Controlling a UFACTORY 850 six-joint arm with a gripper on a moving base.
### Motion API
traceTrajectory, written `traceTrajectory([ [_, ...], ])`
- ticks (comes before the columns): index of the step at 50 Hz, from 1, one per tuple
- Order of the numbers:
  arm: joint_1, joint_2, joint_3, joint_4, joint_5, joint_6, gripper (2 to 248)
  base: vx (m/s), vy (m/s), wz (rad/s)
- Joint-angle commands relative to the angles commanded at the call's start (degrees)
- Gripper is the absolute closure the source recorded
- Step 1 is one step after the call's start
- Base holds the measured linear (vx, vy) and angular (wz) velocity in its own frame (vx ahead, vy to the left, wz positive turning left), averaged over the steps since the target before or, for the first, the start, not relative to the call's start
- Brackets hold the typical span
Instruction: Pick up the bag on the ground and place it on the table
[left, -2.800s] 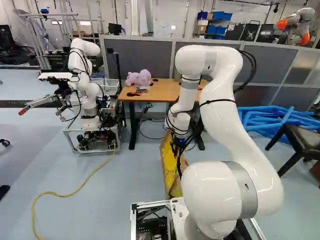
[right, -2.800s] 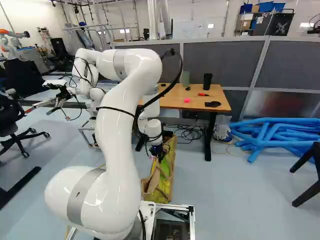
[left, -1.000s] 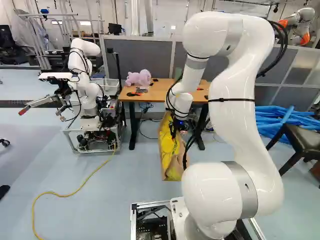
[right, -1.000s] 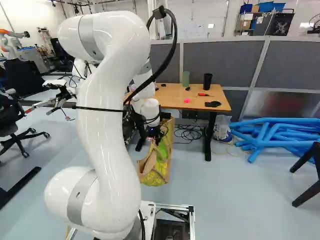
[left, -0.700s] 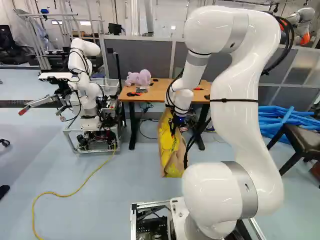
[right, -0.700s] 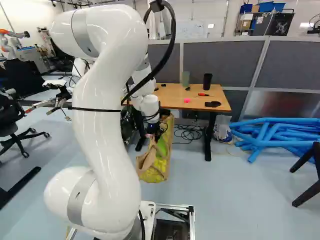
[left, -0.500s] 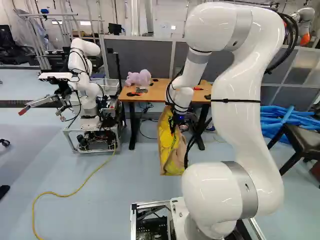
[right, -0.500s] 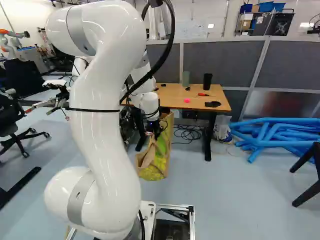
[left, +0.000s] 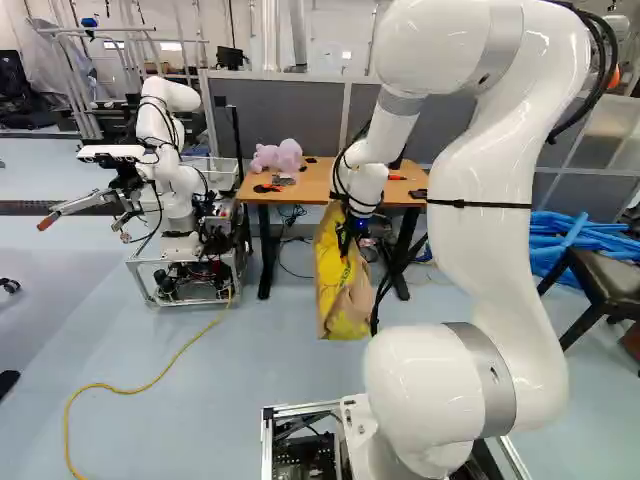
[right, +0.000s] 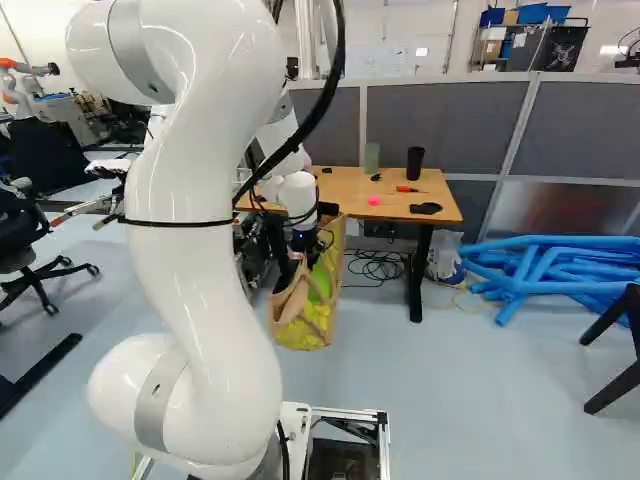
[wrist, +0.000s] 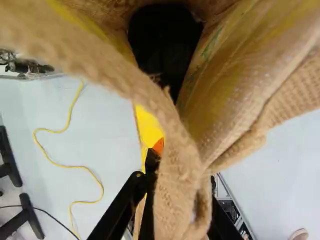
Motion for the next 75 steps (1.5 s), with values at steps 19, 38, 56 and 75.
traceTrajectory([
  [19,0.2,2.3,-1.3,0.0,-3.7,0.0,229,0.0,0.0,0.0],
  [38,0.3,4.4,-2.7,0.0,-8.2,0.0,229,0.0,0.0,0.0],
  [56,0.4,7.7,-2.4,0.0,-12.5,0.0,229,0.0,0.0,0.0],
  [75,0.4,11.9,-1.2,0.0,-17.0,0.0,229,0.0,0.0,0.0],
])
